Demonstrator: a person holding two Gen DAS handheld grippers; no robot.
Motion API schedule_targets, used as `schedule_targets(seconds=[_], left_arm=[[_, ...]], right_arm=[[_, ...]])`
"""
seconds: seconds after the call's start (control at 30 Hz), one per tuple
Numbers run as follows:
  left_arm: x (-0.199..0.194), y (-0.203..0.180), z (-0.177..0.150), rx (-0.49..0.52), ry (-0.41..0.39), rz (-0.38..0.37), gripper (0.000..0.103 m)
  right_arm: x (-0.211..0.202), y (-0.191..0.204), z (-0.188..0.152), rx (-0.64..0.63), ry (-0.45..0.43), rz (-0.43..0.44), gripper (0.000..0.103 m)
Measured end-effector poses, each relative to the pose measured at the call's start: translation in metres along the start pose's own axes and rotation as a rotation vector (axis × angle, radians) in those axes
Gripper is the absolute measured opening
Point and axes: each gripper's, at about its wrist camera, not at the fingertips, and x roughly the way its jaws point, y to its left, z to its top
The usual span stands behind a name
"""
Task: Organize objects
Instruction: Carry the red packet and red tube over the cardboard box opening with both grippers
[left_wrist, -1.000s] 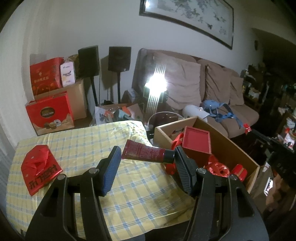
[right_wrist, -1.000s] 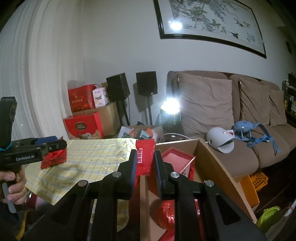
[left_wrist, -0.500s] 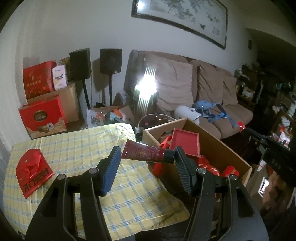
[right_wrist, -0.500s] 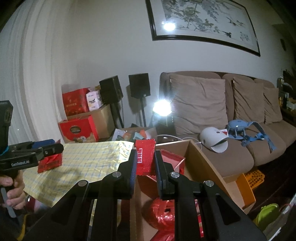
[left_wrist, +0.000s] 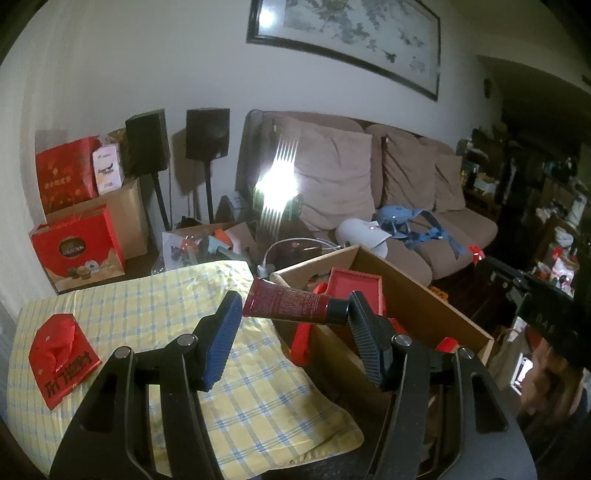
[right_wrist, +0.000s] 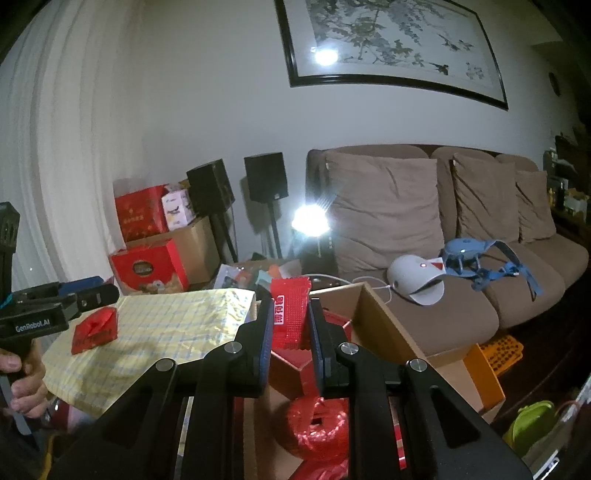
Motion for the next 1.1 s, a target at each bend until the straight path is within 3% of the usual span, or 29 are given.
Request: schedule_targets(seconds=[1.1], left_arm=[[0.007,-0.048,0.035,0.057,-0.063,-0.087,0.056]], right_arm=[[-0.006,-0.028,0.006,0.052,0.001,-0.059,0.018]])
